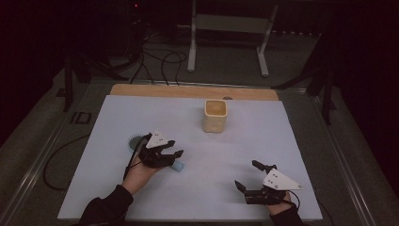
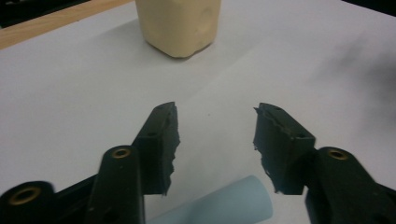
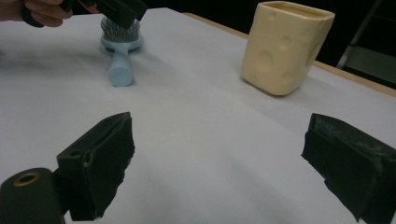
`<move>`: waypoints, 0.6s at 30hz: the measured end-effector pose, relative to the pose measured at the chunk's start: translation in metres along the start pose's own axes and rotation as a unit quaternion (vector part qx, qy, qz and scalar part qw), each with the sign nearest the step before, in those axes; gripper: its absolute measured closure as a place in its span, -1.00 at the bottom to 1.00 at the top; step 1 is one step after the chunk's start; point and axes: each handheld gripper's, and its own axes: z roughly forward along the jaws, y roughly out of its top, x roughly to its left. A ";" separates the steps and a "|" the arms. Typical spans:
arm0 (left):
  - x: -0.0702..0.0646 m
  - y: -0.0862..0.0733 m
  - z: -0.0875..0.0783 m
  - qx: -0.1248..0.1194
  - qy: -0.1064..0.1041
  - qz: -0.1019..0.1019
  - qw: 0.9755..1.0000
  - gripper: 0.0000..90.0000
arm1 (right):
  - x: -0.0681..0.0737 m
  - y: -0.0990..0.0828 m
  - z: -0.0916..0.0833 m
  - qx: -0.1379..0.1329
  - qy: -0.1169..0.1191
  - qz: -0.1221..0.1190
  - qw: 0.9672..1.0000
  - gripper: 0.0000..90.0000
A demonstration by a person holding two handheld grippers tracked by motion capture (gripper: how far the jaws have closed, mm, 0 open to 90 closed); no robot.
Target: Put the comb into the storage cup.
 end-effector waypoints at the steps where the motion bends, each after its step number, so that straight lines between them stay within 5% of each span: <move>1: 0.000 0.000 0.000 0.000 0.000 0.000 1.000 0.17 | 0.000 0.000 0.000 0.000 0.000 0.000 1.000 -0.81; 12: -0.002 -0.001 0.012 0.023 -0.011 0.007 1.000 0.80 | 0.000 0.000 0.000 -0.001 0.002 0.001 1.000 -0.81; 18: -0.003 -0.002 0.019 0.038 -0.008 -0.004 0.999 0.97 | 0.000 0.000 0.000 -0.002 0.004 0.000 1.000 -0.81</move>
